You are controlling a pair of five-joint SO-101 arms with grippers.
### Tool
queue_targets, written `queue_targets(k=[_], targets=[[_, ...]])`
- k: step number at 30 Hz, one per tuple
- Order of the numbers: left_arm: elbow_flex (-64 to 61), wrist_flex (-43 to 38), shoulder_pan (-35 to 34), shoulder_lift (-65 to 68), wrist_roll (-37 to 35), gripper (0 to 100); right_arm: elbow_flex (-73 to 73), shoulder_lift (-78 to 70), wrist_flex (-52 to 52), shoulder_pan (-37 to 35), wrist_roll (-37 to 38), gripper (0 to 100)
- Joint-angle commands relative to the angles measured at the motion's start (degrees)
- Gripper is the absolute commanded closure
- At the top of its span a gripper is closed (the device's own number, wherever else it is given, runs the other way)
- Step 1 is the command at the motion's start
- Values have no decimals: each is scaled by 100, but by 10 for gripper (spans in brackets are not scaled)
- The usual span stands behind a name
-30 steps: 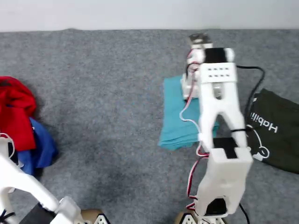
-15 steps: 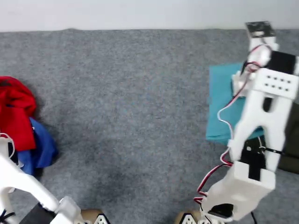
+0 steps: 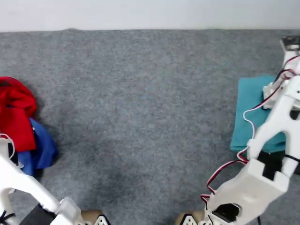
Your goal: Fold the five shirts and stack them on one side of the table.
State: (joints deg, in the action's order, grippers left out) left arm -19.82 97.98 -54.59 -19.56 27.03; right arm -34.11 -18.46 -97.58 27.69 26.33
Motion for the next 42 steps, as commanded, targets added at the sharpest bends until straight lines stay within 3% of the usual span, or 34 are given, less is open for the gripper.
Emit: queue_targets(k=[1, 14, 21, 24, 32, 38, 42], targets=[[40, -44, 53, -185, -26, 994, -44, -163, 338, 330, 176, 989], [31, -44, 53, -185, -26, 994, -53, -989, 1385, 1042, 1143, 981], [22, -44, 53, -185, -26, 994, -299, -884, 1059, 1130, 686, 748], [22, -44, 53, -185, -26, 994, -580, -690, 787, 1121, 369, 699], [22, -44, 53, -185, -26, 994, -826, -426, -127, 857, 352, 712], [22, -44, 53, -185, -26, 994, -826, -884, -462, 866, 334, 998], [22, -44, 53, -185, -26, 994, -826, -1051, -505, 1165, 334, 970]])
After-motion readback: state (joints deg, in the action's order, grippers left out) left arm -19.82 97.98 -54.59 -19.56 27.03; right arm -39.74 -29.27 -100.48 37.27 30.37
